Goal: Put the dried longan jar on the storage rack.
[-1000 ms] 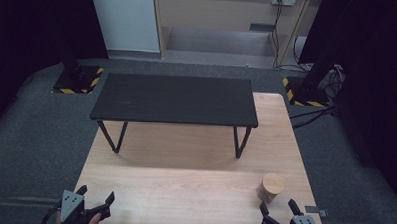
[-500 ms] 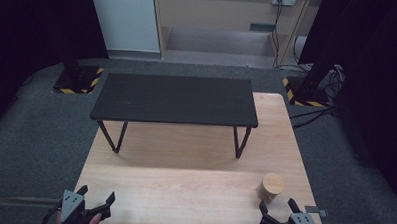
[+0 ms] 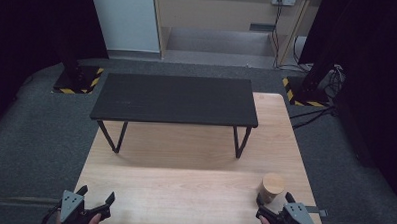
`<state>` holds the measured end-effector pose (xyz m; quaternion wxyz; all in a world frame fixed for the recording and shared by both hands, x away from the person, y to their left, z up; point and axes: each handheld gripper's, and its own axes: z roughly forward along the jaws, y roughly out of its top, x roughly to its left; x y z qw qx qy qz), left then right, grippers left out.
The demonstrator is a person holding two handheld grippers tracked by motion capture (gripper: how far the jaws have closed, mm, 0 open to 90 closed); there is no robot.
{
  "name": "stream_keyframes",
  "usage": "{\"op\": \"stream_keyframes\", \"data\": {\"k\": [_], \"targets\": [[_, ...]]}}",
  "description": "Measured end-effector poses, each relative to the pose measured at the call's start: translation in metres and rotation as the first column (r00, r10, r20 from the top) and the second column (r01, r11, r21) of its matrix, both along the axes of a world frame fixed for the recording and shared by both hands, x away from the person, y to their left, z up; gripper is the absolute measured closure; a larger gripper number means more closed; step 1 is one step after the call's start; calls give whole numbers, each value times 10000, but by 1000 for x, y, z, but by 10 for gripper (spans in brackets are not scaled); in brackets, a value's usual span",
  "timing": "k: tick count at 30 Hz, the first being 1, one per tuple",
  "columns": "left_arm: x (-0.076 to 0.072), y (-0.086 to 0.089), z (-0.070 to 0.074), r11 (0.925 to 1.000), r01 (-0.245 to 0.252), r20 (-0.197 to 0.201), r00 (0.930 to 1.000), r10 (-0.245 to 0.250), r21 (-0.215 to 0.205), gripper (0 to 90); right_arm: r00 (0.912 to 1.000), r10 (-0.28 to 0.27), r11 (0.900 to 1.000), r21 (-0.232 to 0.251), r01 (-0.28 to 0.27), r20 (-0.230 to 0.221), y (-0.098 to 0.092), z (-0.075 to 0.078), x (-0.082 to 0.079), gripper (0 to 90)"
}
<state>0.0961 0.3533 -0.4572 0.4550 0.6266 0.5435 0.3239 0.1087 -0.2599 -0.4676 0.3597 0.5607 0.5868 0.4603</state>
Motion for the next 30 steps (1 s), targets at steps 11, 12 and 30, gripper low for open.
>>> {"op": "stream_keyframes", "data": {"k": [11, 12, 30], "targets": [[-1, 1, 0, 9999, -101, -6, 9999, 101, -35, 9, 9944, -257, 9994, -269, 230, -1026, 3, 12, 32, 23], [-1, 1, 0, 9999, -106, -11, 9999, 106, -21, 9, 9932, -283, 9992, -316, 249, -1129, 3, 13, 34, 24], [-3, 2, -1, 9998, -197, 0, 9998, 197, -61, 9, 9822, -99, 9992, -401, 24, -1878, 3, 15, 54, 189]]}}
